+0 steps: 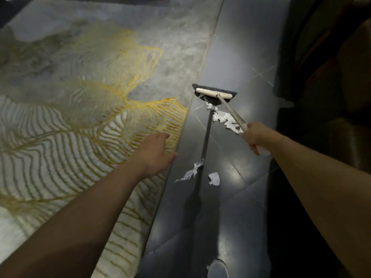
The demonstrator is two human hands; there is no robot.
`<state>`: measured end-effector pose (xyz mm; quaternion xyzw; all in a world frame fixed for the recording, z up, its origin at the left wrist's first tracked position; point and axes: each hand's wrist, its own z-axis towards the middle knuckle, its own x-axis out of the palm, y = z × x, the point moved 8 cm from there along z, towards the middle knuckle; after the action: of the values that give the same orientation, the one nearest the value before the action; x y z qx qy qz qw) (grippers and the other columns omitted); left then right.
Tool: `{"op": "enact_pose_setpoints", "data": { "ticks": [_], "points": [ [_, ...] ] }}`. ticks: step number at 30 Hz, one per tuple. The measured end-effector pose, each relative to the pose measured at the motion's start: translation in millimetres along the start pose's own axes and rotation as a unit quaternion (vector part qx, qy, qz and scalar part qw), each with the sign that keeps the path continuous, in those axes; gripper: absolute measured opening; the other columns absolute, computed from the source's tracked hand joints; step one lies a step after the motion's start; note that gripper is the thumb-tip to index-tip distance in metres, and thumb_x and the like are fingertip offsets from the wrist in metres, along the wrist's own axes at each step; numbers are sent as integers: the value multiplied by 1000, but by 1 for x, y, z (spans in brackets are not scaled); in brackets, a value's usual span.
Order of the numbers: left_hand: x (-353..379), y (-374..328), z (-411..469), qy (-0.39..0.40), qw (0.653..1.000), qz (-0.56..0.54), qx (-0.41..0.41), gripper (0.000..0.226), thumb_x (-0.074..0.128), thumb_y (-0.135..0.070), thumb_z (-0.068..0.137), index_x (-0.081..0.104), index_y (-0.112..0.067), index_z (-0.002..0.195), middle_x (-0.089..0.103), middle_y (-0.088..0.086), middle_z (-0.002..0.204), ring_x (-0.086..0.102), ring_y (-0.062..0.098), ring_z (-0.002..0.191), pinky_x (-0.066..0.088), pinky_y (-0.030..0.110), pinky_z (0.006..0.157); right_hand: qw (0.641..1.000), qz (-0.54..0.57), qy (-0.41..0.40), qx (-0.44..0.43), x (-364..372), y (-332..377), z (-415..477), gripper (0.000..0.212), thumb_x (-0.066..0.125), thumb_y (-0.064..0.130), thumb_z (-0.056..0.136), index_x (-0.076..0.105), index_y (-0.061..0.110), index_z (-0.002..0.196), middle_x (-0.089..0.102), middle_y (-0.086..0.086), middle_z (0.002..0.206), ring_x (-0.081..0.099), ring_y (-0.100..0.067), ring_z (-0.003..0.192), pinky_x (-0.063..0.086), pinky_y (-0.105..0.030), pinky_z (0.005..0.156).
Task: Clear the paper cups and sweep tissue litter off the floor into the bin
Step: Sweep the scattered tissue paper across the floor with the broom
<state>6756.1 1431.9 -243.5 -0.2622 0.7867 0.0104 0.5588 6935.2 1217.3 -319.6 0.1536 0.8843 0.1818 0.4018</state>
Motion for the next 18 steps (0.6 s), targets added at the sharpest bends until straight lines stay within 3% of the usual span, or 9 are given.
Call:
{"op": "enact_pose_setpoints", "data": {
  "ticks": [3,5,7,9,11,13,15,16,18],
  "points": [
    [8,5,-8,8,1000,-6,-12,66,58,-36,90,32,-7,144,37,13,146,32,26,136,23,28,110,999,18,9,30,20,-37,-14,41,40,0,91,47,15,128,47,-13,82,50,-25,62,34,-18,28],
    [14,4,-15,9,1000,-9,-13,66,59,-37,90,34,-7,143,38,13,145,33,26,135,25,29,110,999,10,-4,39,24,-54,-39,48,44,4,87,47,20,133,49,-12,93,55,-30,79,38,-24,30],
    [20,1,-26,11,1000,-20,-10,65,60,-35,89,35,-7,142,39,13,144,35,27,134,27,29,109,999,5,-12,49,29,-67,-66,58,48,4,86,42,22,141,51,-15,110,55,-32,98,51,-31,57],
    [26,-3,-40,15,999,-37,3,64,63,-32,88,38,-6,140,42,16,141,43,29,127,33,33,106,998,12,1,68,39,-80,-97,62,47,3,89,34,22,146,47,-18,128,52,-33,112,51,-39,88],
    [30,-7,-57,13,999,-42,19,61,64,-32,87,41,-6,137,46,17,136,49,31,119,38,37,102,996,33,17,83,53,-92,-128,62,45,5,92,29,26,148,44,-18,133,51,-34,113,49,-43,95],
    [34,-6,-80,12,999,-26,29,61,62,-35,87,42,-7,138,46,16,136,48,30,121,37,36,103,995,24,24,93,66,-102,-159,62,45,11,94,23,29,150,42,-18,134,52,-33,110,51,-42,91],
    [38,-2,-108,11,999,-12,50,64,60,-37,88,38,-8,141,42,14,141,39,28,130,31,33,108,995,16,24,93,81,-110,-194,60,44,13,95,23,32,148,43,-17,131,53,-31,104,54,-36,73],
    [41,2,-124,13,998,-3,60,65,59,-37,88,36,-9,142,41,13,143,36,27,133,28,32,110,995,23,23,93,91,-116,-216,59,44,13,95,24,34,147,43,-16,128,53,-27,98,50,-30,59],
    [47,11,-160,22,997,12,74,64,57,-37,90,33,-9,143,39,13,145,36,26,133,25,29,108,996,33,16,84,114,-124,-265,56,42,13,96,27,34,146,44,-11,116,49,-16,81,37,-21,49]
  ]
}}
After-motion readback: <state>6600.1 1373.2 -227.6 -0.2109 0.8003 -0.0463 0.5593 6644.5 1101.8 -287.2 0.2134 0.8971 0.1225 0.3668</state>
